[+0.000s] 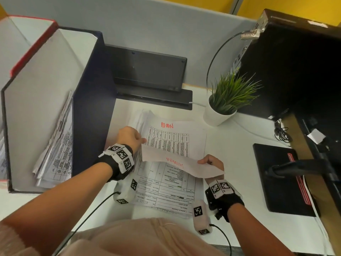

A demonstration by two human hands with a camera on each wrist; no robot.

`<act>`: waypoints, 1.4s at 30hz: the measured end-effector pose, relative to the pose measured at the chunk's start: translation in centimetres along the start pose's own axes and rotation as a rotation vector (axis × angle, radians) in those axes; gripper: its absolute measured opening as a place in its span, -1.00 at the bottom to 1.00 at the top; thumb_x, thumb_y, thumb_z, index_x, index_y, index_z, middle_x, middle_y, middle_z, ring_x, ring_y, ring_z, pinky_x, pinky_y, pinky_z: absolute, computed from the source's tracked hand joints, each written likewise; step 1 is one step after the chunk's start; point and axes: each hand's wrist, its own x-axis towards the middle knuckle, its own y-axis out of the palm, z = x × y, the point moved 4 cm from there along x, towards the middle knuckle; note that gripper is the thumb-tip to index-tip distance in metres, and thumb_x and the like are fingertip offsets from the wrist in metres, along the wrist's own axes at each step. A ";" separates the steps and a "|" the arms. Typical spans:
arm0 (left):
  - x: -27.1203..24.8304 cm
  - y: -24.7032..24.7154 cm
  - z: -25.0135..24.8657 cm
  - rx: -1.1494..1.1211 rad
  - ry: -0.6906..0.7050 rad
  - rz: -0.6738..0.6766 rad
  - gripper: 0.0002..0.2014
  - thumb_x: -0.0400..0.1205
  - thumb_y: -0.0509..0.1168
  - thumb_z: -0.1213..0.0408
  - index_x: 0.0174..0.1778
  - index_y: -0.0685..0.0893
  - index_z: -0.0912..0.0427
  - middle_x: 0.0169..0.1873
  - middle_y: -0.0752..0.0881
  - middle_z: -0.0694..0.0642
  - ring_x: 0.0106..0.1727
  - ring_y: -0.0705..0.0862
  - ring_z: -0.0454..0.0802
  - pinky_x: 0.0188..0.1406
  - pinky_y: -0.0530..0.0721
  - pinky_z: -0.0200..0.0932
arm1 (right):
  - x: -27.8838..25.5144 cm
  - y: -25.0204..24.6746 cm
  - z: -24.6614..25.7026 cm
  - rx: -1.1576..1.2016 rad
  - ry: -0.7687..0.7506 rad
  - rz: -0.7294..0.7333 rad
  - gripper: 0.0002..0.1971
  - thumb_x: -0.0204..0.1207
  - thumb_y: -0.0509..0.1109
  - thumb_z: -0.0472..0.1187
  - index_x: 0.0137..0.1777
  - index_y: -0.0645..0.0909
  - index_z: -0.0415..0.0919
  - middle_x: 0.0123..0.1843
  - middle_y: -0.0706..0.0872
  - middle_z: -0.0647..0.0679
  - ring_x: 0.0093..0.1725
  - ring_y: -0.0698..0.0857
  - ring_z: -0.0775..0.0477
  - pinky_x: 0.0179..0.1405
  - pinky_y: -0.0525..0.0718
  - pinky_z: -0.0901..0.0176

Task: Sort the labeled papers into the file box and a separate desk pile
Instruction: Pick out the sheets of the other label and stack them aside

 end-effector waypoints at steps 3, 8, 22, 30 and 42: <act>-0.3 0.1 0.1 0.060 0.086 0.006 -0.68 0.59 0.35 0.27 -0.50 0.56 0.25 -0.52 0.54 0.09 -0.48 0.49 -0.07 -0.46 0.40 -0.31 | 0.2 0.0 0.5 -0.101 0.012 0.006 -0.66 0.47 0.24 -0.56 -0.48 0.59 -0.28 -0.49 0.56 -0.08 -0.55 0.56 0.07 -0.71 0.50 0.47; -2.0 -0.5 -0.9 -0.030 0.412 -0.197 -0.78 0.64 0.24 0.38 0.12 0.71 0.33 -0.11 0.62 0.17 -0.05 0.61 0.09 -0.05 0.64 -0.08 | -0.3 0.1 0.3 -0.213 -0.214 -0.021 -0.56 0.32 0.21 -0.74 -0.58 0.54 -0.24 -0.39 0.57 -0.15 -0.37 0.53 -0.07 -0.56 0.55 0.46; -1.6 0.3 -1.3 -0.587 0.200 0.290 -0.72 0.69 0.00 0.53 -0.17 0.60 0.26 -0.05 0.69 0.29 -0.14 0.64 0.07 -0.24 0.64 -0.22 | -0.6 0.1 1.3 -0.336 -0.261 0.020 -0.38 0.21 0.60 -0.52 0.29 0.53 -0.24 0.07 0.71 -0.15 0.01 0.69 -0.06 0.13 0.67 0.01; 0.7 0.0 1.0 -0.436 -0.129 0.066 -0.80 0.63 0.25 0.26 -0.28 0.65 0.24 -0.26 0.68 0.28 -0.31 0.60 0.09 -0.17 0.69 0.03 | -0.5 0.0 0.8 -0.527 -0.321 0.015 -0.66 0.35 0.41 -0.58 -0.49 0.54 -0.18 -0.38 0.64 -0.06 -0.39 0.55 0.07 -0.51 0.48 0.59; 0.1 -0.3 -0.3 0.100 -0.023 0.086 -0.81 0.48 0.49 0.26 -0.09 0.79 0.30 -0.05 0.76 0.20 -0.01 0.71 0.15 0.00 0.70 -0.10 | -1.0 0.6 0.8 -0.475 -0.398 0.050 -0.74 0.26 0.58 -0.46 -0.46 0.56 -0.25 -0.47 0.59 0.01 -0.44 0.50 0.14 -0.50 0.44 0.62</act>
